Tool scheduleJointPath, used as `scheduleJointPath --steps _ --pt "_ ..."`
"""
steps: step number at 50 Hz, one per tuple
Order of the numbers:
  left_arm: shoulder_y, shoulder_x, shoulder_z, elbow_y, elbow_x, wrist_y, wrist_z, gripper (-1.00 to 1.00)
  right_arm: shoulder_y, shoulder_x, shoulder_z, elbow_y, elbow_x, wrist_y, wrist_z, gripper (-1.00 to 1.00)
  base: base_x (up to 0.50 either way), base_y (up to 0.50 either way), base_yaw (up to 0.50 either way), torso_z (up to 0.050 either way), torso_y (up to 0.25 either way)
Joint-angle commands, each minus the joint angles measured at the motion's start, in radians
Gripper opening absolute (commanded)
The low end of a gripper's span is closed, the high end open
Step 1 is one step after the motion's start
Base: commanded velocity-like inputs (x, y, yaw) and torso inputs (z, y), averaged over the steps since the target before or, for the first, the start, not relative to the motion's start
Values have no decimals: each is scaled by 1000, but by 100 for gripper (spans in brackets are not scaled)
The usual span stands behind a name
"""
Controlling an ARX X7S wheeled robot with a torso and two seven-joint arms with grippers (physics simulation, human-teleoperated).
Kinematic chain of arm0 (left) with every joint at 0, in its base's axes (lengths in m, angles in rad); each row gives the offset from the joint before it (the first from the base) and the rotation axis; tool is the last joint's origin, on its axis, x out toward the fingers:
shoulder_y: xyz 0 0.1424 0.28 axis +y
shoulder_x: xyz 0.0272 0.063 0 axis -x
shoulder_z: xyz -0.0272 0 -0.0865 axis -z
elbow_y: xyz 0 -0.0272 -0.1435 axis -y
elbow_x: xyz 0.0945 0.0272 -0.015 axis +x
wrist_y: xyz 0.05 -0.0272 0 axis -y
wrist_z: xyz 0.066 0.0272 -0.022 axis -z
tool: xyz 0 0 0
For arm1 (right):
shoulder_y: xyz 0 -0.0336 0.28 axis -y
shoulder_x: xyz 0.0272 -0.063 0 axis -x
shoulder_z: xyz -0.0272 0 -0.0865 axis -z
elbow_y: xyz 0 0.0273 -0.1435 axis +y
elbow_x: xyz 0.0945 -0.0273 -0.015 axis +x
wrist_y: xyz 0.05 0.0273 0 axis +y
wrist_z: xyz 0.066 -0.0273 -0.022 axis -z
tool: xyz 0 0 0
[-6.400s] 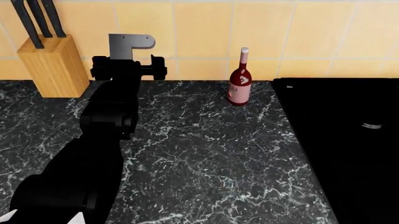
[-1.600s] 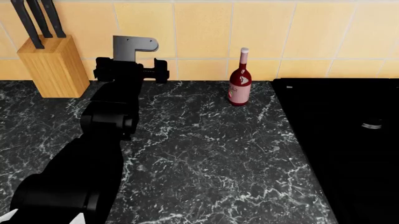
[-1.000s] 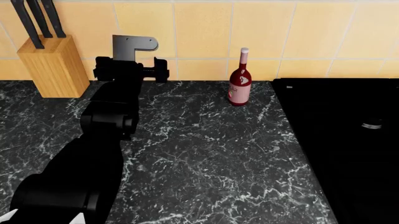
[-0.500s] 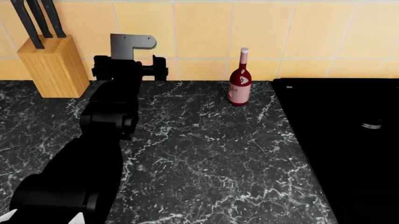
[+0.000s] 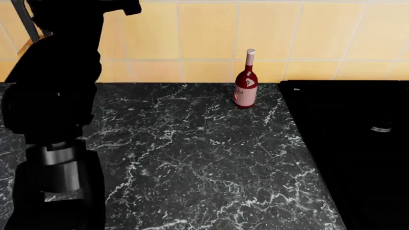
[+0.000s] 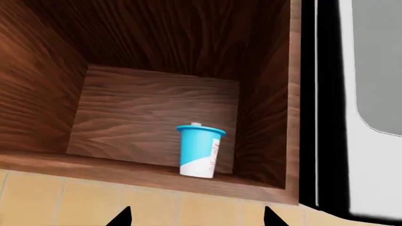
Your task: Pick the canned food and jello cup from the counter and place them in the cabinets closest to them.
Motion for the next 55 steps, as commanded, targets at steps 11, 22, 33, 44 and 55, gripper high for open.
scheduleJointPath --steps 11,22,33,44,55 --pt "77 -61 -53 622 -117 -356 -63 100 0 71 71 -27 45 21 0 100 0 0 0 0 0" --pt "84 -80 -72 690 -138 -401 -80 100 0 114 169 -29 69 74 0 100 0 0 0 0 0" --pt "110 -80 -131 802 -188 -468 -99 100 0 159 252 -39 105 113 0 100 0 0 0 0 0" --pt "116 -84 -201 868 -228 -511 -116 100 0 180 281 -43 121 127 0 100 0 0 0 0 0" --pt "94 -80 -311 963 -294 -597 -142 100 0 194 298 -33 132 150 0 100 0 0 0 0 0"
